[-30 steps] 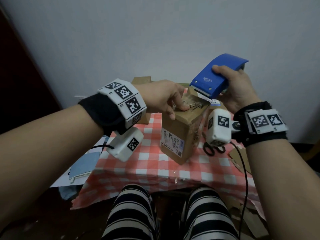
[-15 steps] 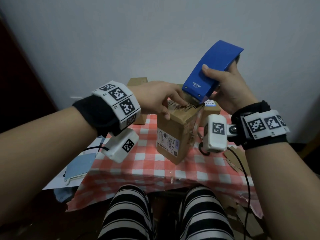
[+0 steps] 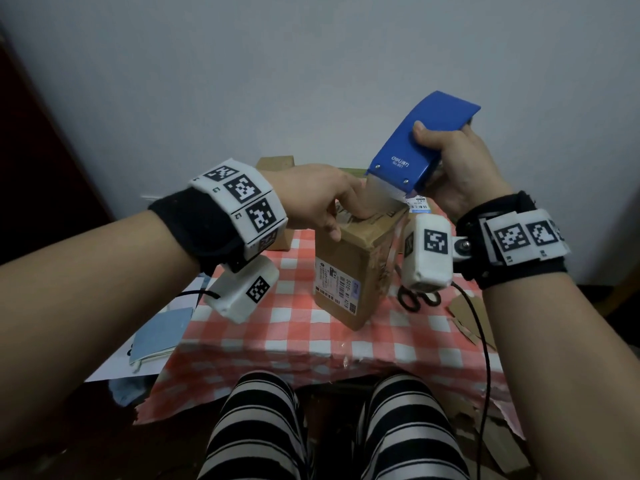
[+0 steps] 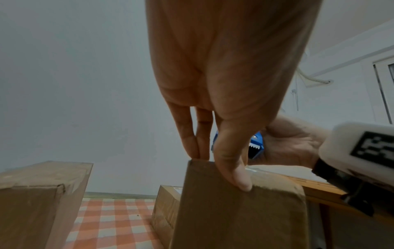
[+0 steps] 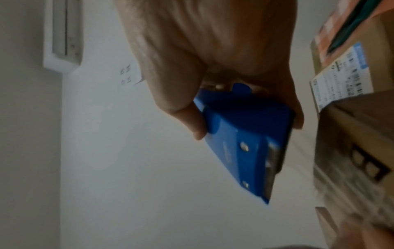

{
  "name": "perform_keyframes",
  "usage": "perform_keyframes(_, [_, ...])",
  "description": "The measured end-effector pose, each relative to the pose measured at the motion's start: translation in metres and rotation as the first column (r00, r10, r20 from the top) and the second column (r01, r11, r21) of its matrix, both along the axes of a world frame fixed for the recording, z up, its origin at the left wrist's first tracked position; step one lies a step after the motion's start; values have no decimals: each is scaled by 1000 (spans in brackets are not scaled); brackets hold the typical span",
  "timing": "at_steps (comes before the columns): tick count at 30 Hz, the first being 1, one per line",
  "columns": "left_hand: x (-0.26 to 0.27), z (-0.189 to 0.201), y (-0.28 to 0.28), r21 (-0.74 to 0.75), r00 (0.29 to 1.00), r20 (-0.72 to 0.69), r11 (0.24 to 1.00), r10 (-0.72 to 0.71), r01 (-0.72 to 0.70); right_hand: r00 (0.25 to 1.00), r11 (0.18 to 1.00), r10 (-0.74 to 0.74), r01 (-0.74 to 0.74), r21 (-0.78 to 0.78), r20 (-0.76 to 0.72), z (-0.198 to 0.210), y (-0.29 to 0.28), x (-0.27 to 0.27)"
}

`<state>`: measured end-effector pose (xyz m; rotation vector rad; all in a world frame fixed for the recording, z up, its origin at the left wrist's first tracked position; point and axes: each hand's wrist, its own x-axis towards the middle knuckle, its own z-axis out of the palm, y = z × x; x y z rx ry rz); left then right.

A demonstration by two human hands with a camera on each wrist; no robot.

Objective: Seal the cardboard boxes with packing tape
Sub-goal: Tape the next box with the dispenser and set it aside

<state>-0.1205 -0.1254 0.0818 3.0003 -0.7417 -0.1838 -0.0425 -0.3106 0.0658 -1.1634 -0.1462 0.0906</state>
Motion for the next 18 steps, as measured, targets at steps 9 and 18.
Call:
perform_keyframes(9, [3, 3, 0, -11, 1000, -4, 1000, -6, 6, 996, 995, -87, 88, 37, -7, -4, -3, 12])
perform_keyframes(18, [6, 12, -11, 46, 998, -21, 997, 57, -56, 996, 995, -50, 57, -79, 78, -11, -4, 11])
